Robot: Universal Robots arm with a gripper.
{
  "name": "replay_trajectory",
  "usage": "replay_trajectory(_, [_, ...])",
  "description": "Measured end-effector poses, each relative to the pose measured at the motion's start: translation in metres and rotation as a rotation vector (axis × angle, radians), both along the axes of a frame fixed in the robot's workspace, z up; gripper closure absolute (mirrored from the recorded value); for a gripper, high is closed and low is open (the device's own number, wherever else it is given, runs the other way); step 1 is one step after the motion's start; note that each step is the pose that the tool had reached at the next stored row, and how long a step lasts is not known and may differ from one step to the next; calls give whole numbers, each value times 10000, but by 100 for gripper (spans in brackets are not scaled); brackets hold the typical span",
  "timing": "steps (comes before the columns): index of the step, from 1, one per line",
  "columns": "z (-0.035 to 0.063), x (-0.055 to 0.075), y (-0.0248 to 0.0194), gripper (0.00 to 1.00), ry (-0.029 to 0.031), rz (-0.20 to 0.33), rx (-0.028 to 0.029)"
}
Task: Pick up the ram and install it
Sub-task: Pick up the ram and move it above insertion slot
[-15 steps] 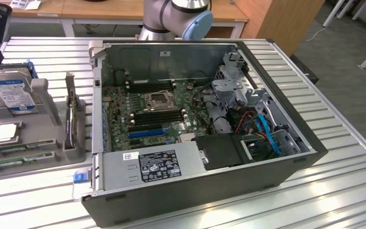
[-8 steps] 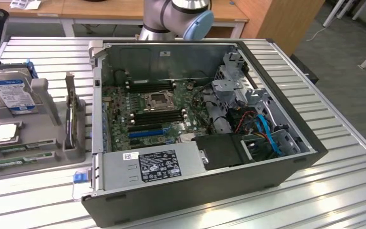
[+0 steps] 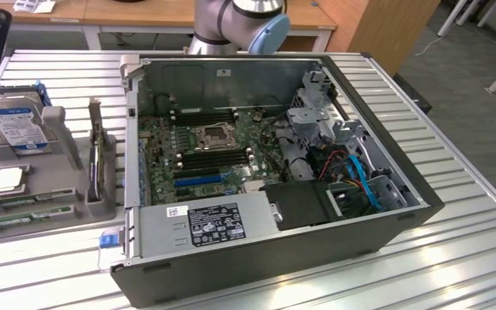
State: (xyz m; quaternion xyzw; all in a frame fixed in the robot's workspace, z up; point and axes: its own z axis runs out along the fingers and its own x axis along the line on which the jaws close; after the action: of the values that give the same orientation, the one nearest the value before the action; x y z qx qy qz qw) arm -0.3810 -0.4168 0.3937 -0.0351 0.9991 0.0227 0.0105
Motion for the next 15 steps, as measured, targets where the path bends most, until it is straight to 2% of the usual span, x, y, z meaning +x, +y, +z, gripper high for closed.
replay_trajectory(6, [-1,1,0,71,11,1055,1])
replay_trajectory(15, [0,0,0,71,173,2432,7])
